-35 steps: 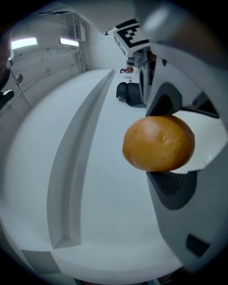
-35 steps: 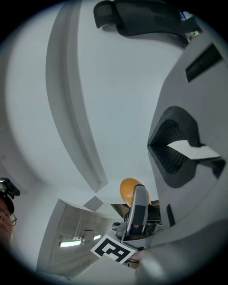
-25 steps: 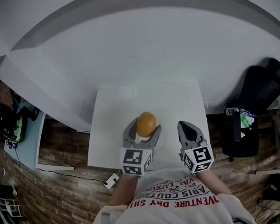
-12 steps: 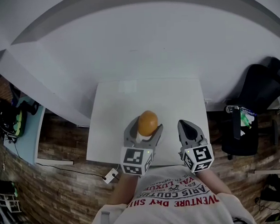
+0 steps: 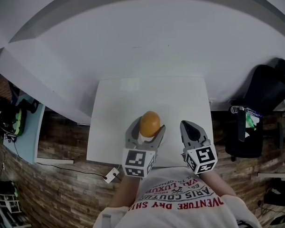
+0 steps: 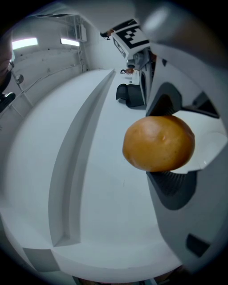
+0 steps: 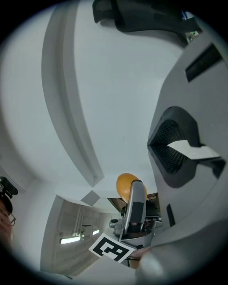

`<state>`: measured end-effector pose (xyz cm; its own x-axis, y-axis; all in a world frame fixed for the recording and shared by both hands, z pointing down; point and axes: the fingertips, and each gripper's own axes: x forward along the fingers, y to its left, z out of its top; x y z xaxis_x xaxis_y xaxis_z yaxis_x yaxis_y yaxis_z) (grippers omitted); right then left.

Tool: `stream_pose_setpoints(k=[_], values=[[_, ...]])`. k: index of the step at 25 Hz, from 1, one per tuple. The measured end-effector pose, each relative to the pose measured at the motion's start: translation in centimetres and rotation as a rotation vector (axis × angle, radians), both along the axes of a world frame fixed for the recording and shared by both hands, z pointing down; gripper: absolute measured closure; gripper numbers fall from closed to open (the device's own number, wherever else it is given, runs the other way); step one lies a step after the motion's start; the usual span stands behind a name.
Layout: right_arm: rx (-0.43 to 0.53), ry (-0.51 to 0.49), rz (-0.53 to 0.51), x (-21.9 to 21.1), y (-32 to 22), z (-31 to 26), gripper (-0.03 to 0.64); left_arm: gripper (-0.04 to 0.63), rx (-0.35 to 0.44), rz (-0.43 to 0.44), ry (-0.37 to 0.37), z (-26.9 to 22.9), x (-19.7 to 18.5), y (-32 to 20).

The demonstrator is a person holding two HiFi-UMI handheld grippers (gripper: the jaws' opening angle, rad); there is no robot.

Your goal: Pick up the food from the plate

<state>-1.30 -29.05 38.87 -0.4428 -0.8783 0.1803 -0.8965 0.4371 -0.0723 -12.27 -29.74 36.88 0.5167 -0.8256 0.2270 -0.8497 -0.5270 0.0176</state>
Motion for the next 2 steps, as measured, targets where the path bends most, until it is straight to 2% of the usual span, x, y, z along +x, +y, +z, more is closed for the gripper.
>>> stream_pose_setpoints(k=[2], values=[[-0.004,0.004,-0.006,-0.09,-0.23,0.19,0.606,0.238,-0.002,0.001,0.001,0.08,0.08,-0.26]])
